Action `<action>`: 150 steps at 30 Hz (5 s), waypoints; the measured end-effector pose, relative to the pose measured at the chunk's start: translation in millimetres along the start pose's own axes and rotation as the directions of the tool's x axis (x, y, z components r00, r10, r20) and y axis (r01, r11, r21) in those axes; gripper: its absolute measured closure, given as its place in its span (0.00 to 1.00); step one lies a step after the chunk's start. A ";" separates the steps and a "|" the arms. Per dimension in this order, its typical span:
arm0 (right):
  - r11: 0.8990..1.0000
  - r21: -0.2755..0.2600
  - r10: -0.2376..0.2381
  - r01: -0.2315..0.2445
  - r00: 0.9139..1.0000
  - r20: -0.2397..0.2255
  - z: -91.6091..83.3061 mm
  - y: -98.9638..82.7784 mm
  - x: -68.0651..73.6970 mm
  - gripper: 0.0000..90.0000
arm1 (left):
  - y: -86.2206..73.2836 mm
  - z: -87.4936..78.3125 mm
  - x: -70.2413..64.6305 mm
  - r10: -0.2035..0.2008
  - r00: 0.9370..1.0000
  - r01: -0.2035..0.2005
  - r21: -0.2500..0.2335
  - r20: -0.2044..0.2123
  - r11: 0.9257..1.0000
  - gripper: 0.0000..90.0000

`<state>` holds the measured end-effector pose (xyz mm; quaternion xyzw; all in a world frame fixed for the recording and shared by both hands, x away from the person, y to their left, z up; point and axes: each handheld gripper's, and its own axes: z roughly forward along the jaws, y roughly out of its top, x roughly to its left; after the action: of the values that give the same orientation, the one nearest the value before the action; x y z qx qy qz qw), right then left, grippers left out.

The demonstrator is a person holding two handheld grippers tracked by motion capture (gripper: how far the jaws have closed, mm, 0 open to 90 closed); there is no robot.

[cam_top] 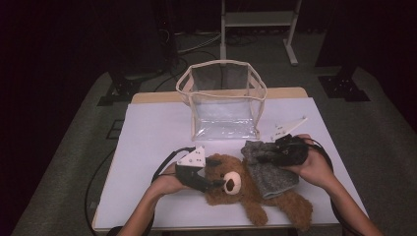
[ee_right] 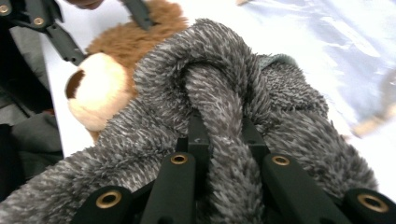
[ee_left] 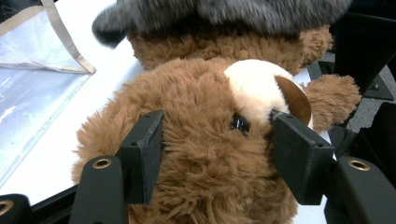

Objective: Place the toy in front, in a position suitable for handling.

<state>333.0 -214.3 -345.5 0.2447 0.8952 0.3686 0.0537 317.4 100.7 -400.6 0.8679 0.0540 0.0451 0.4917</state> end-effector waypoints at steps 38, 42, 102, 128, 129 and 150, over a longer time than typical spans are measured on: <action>0.980 -0.193 0.050 -0.047 0.999 0.013 3.2 -29.9 12.1 0.89 | 25.4 -3.1 33.1 0.021 0.999 -0.017 0.087 -0.047 0.996 0.49; 0.981 -0.190 0.030 -0.029 1.000 0.004 9.4 -11.5 6.0 0.89 | 32.7 -21.4 42.8 0.089 0.990 -0.075 0.124 -0.108 0.989 0.49; 1.000 -0.022 -0.014 0.014 1.000 0.008 26.3 16.9 4.8 0.89 | -12.3 -41.7 20.7 -0.002 0.997 0.004 0.035 -0.072 0.999 0.48; 0.993 -0.095 0.080 -0.072 0.994 0.077 -36.8 -19.7 -13.3 0.89 | -4.7 -29.4 17.1 0.008 0.997 -0.003 0.063 -0.079 0.998 0.50; 0.995 -0.088 0.059 -0.053 0.996 0.064 -29.8 -12.7 -10.6 0.89 | -5.3 -29.7 16.6 0.006 0.997 -0.001 0.060 -0.079 0.998 0.50; 1.000 0.011 0.014 -0.013 0.997 -0.073 34.9 12.4 1.5 0.89 | -4.4 -32.2 12.8 0.047 0.997 -0.041 0.084 -0.066 0.996 0.50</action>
<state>346.3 -183.9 -362.1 0.2373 0.8968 0.3731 0.0174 325.7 132.0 -387.5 0.8865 0.0532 0.0831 0.4521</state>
